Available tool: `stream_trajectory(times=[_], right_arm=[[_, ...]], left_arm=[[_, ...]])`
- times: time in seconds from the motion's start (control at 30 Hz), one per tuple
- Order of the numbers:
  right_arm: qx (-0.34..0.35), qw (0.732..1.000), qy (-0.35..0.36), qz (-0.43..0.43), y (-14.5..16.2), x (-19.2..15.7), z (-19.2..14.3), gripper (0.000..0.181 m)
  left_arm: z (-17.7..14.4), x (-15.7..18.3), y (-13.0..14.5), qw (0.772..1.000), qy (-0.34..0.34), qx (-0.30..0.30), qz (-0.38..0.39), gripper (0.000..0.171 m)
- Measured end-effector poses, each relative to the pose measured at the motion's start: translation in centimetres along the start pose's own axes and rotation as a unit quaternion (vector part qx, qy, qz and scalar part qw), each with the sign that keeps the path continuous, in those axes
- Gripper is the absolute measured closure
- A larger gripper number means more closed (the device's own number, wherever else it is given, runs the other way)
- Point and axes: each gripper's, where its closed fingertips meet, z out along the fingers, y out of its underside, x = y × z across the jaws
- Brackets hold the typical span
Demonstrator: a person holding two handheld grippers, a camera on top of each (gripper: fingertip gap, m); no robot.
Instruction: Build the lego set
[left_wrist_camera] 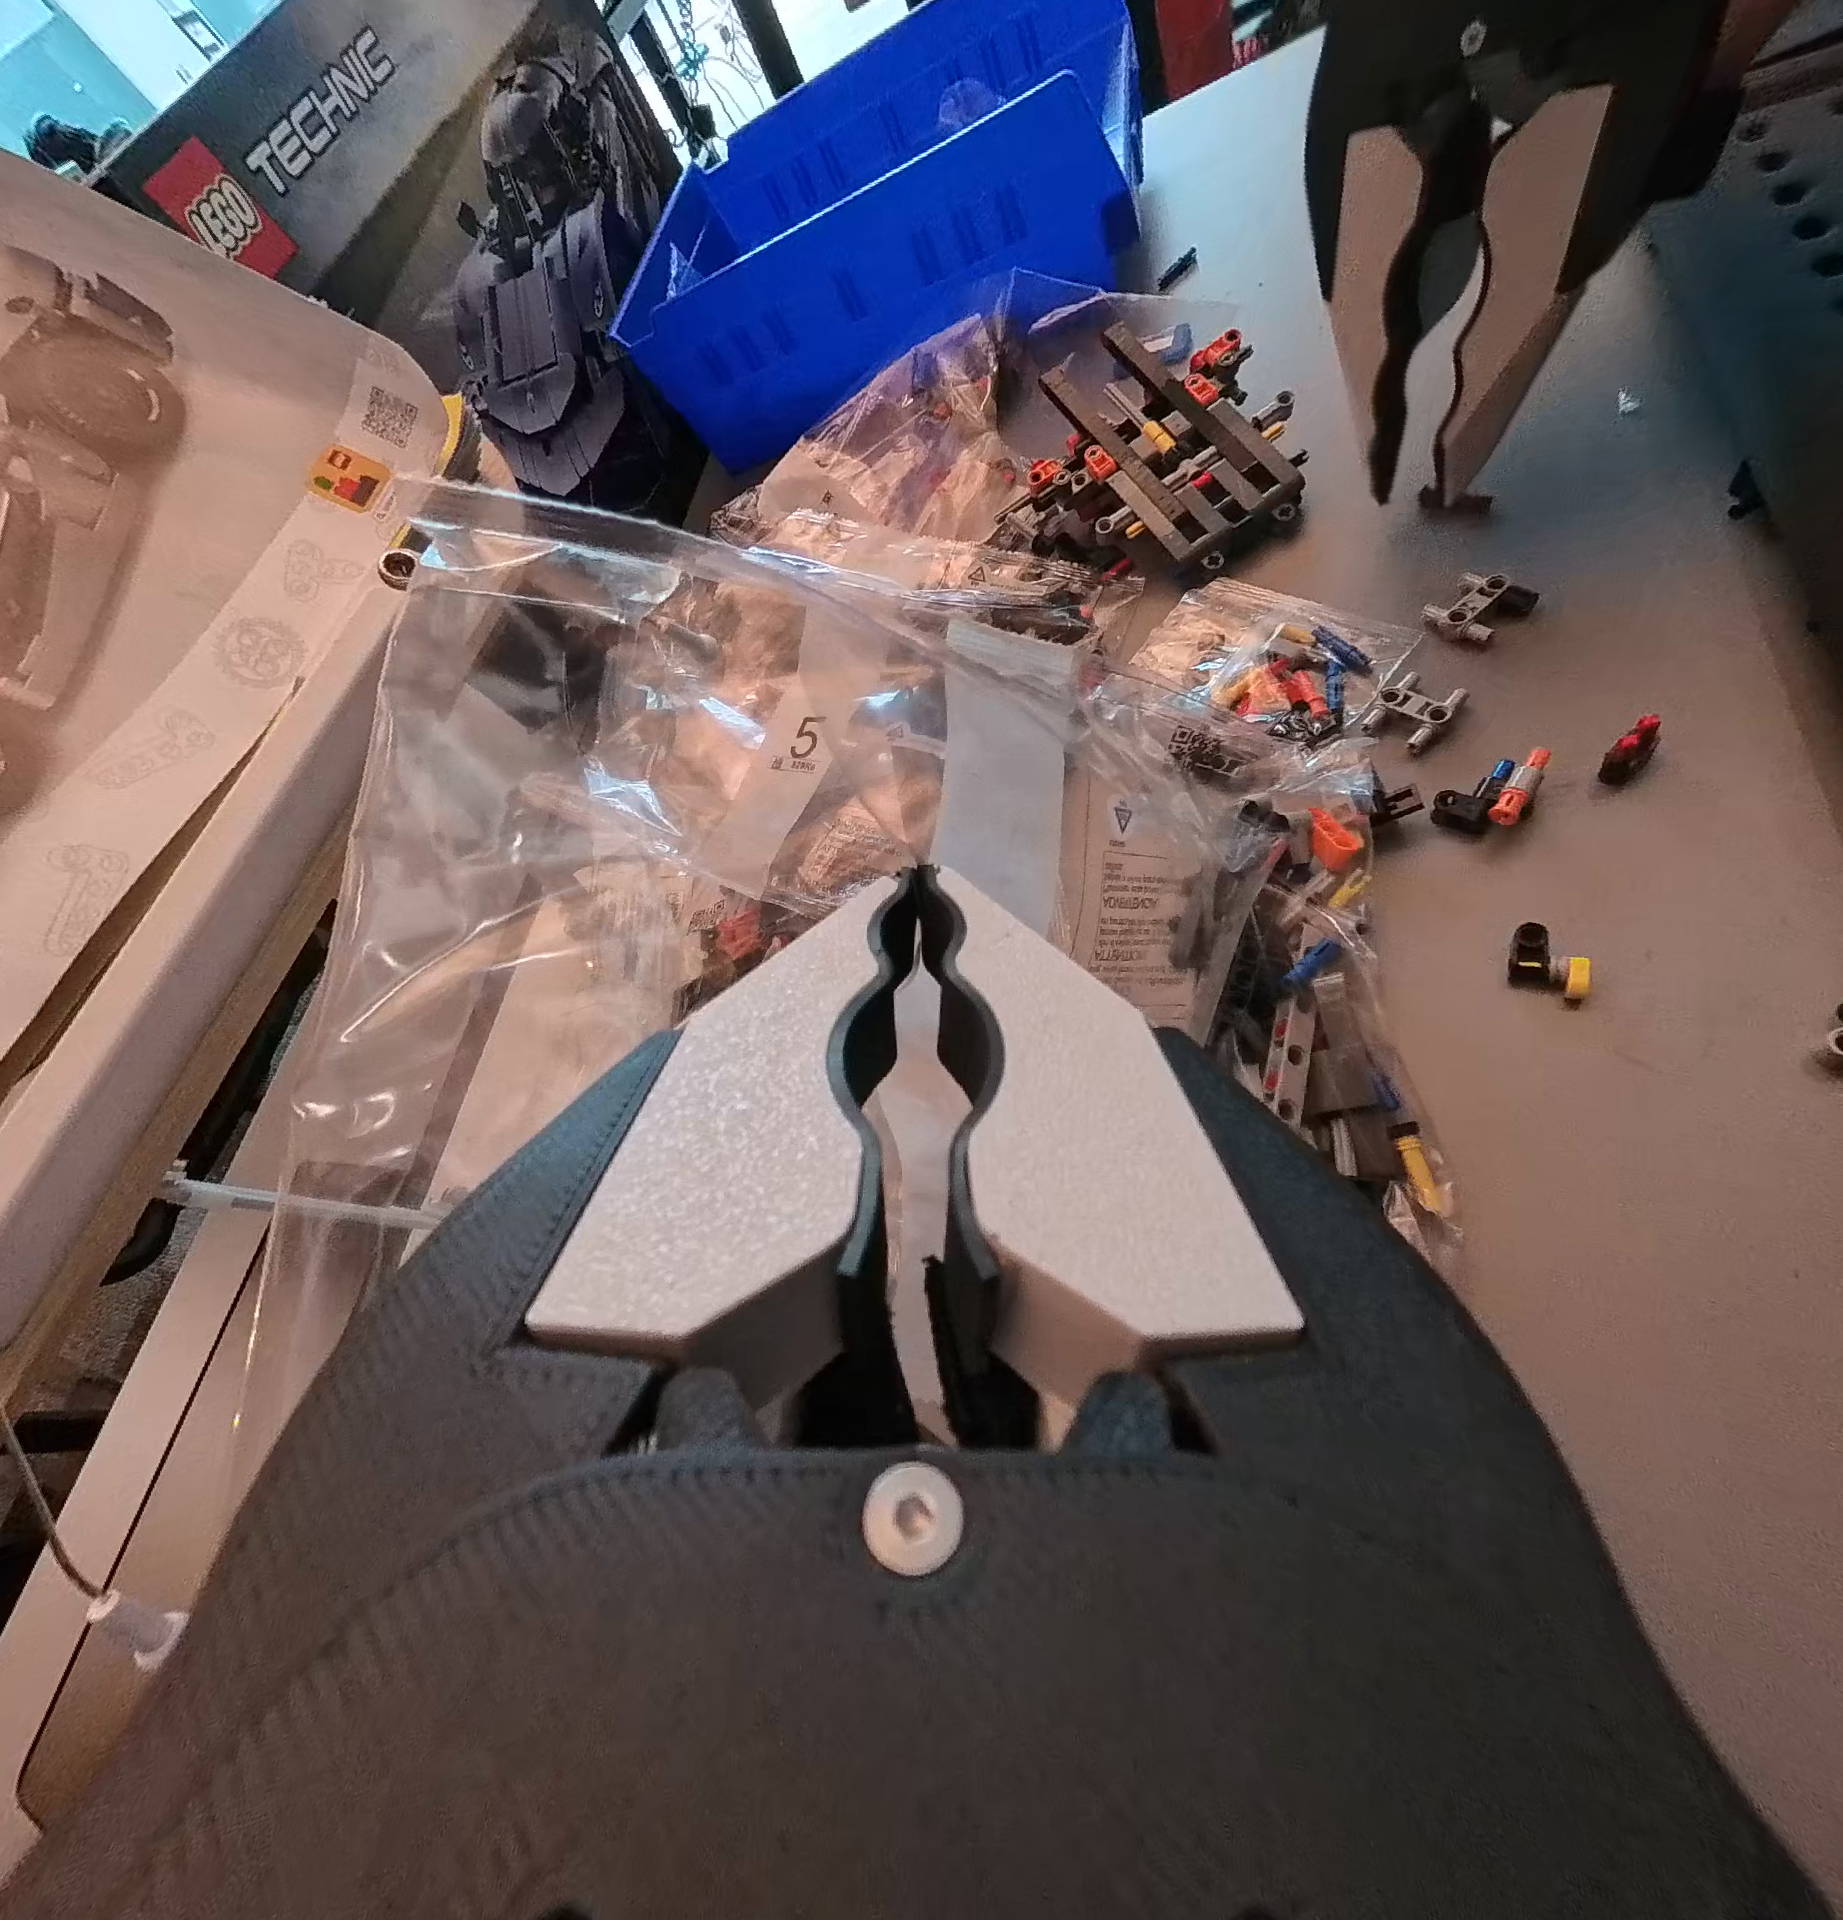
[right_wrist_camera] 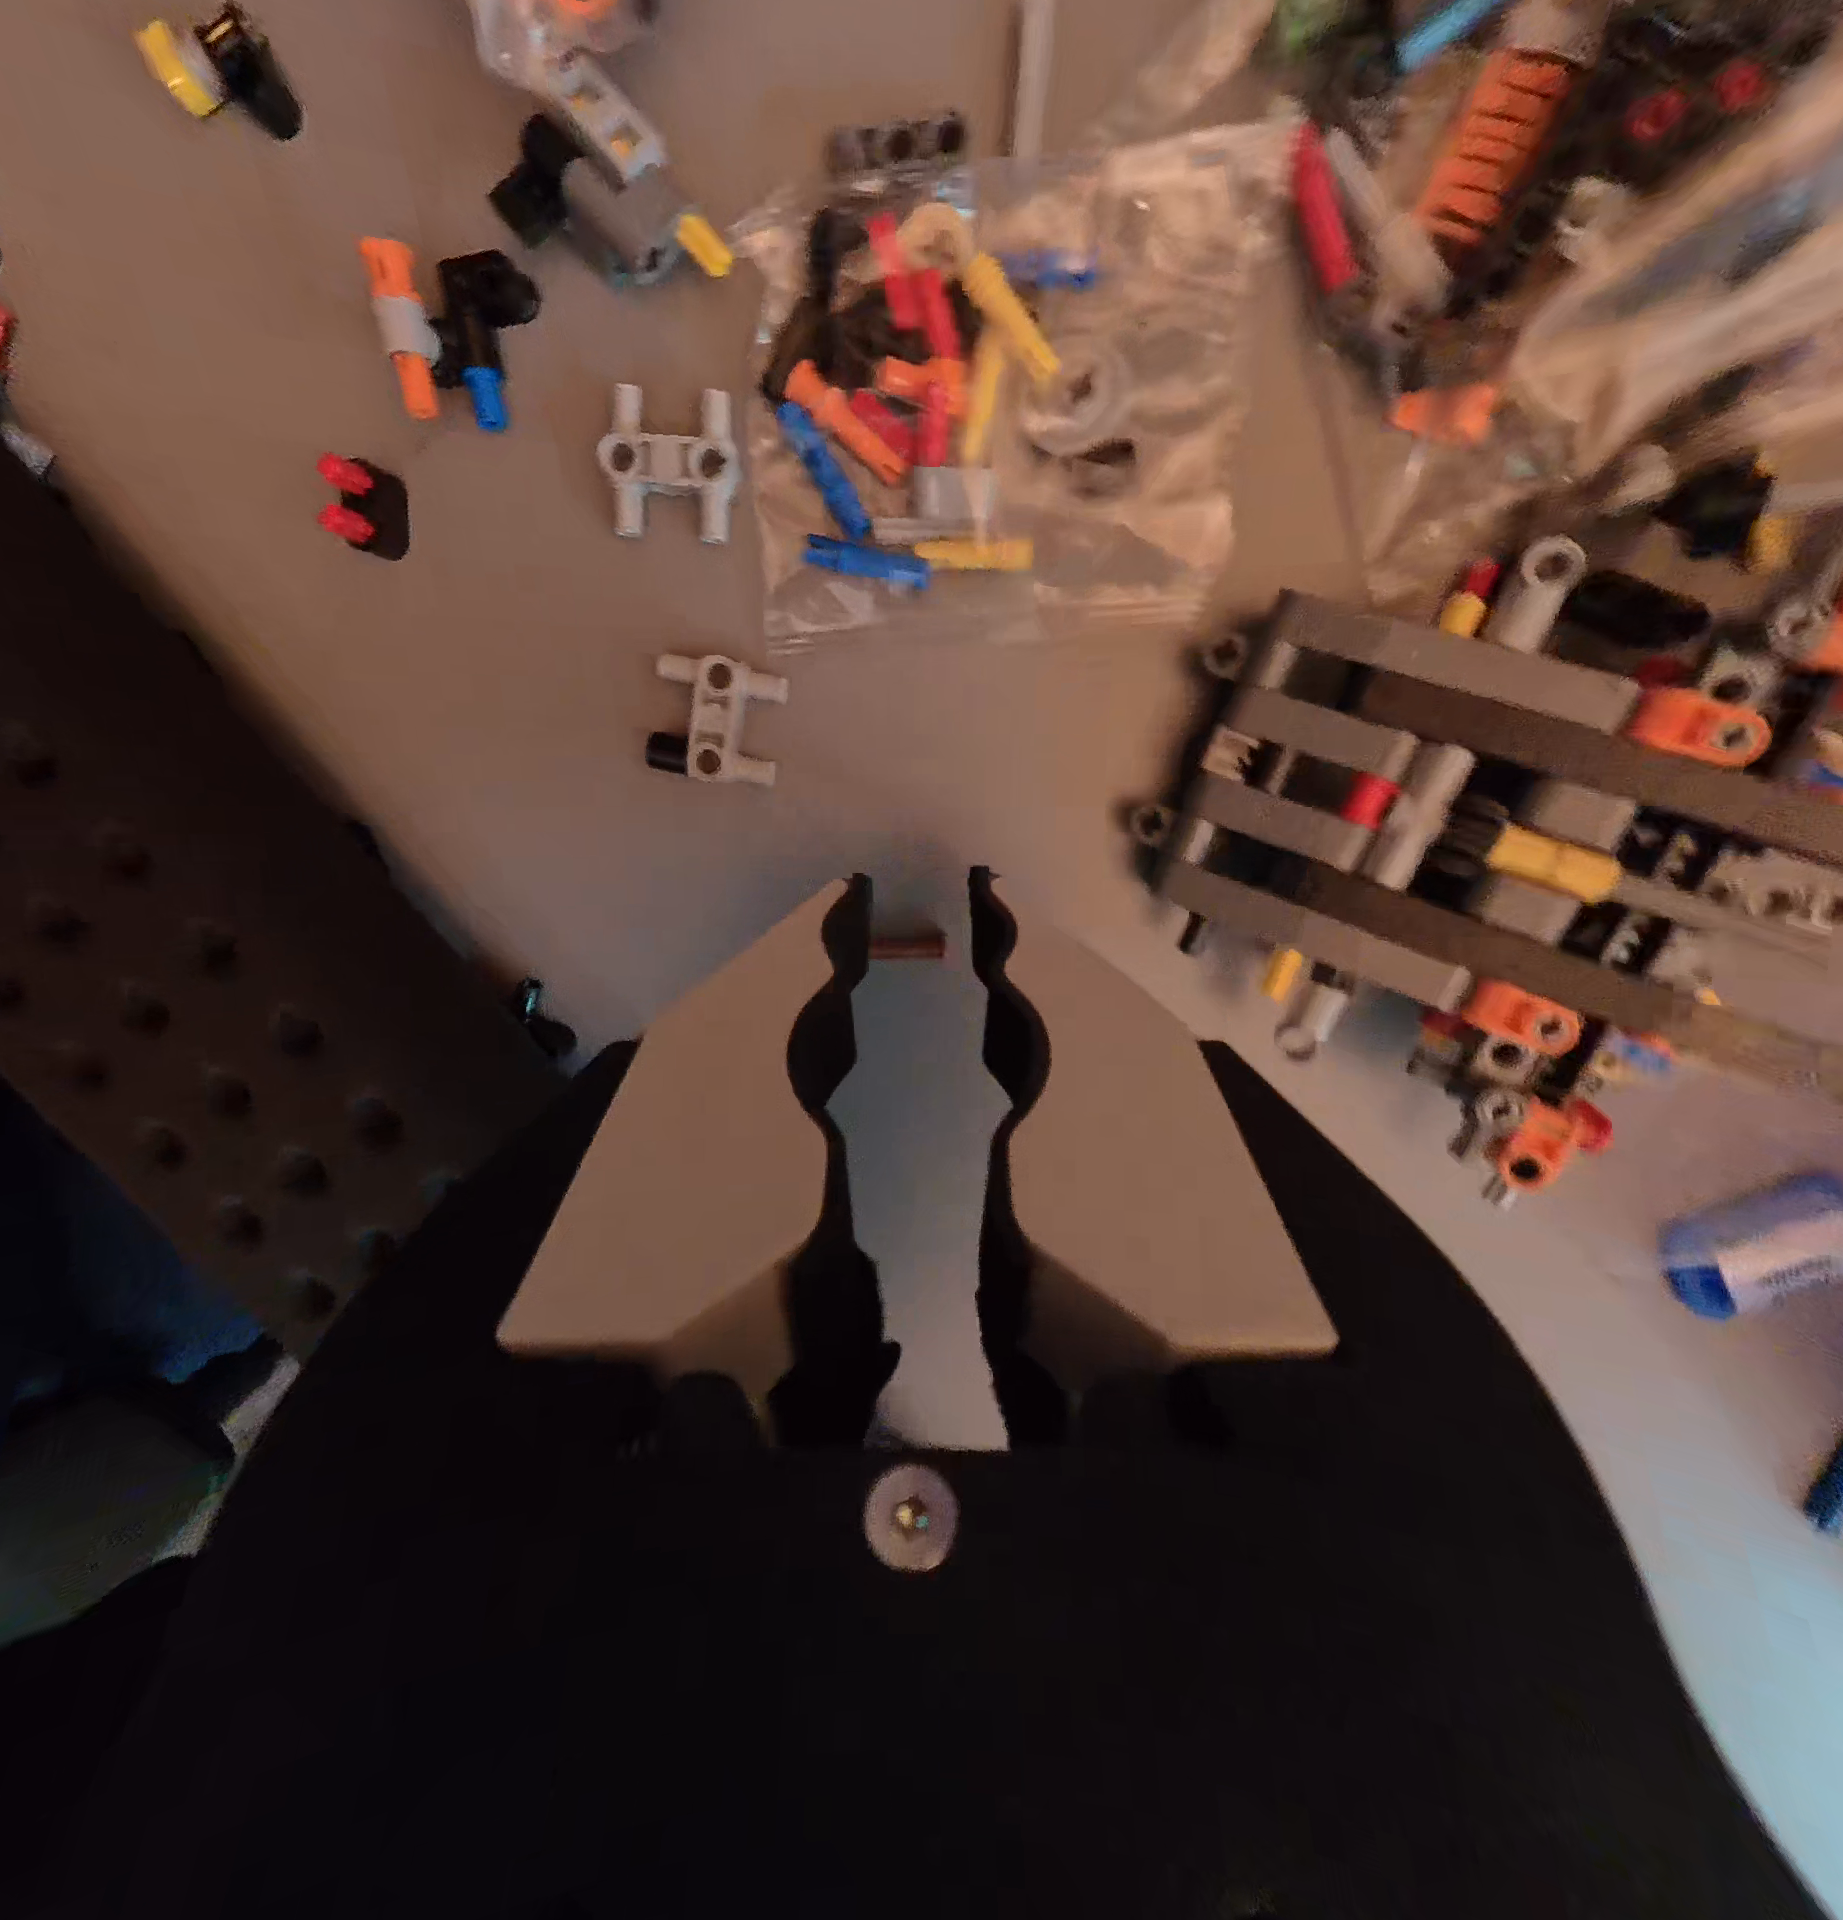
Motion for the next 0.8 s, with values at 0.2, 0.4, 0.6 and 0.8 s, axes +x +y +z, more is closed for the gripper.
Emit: stream_trajectory(times=[0.2, 0.4, 0.6, 0.8], right_arm=[[-0.015, 0.998, -0.002, 0.062, 1.7, 0.2, 0.5, 0.157], [-0.017, 0.999, 0.009, 0.043, 2.2, 0.2, 0.2, 0.159], [0.007, 0.997, 0.004, 0.073, 2.7, 0.8, -1.2, 0.156], [-0.026, 0.999, 0.016, 0.018, 3.8, 0.6, -0.1, 0.149]], left_arm=[[0.1, 0.1, 0.0, 1.0, 0.002, -0.002, 0.001, 0.171], [0.2, 0.1, 0.1, 1.0, 0.003, -0.004, 0.0, 0.171], [0.3, 0.1, 0.2, 1.0, 0.003, -0.005, 0.0, 0.171], [0.3, 0.2, 0.2, 1.0, 0.004, -0.007, 0.001, 0.171]])
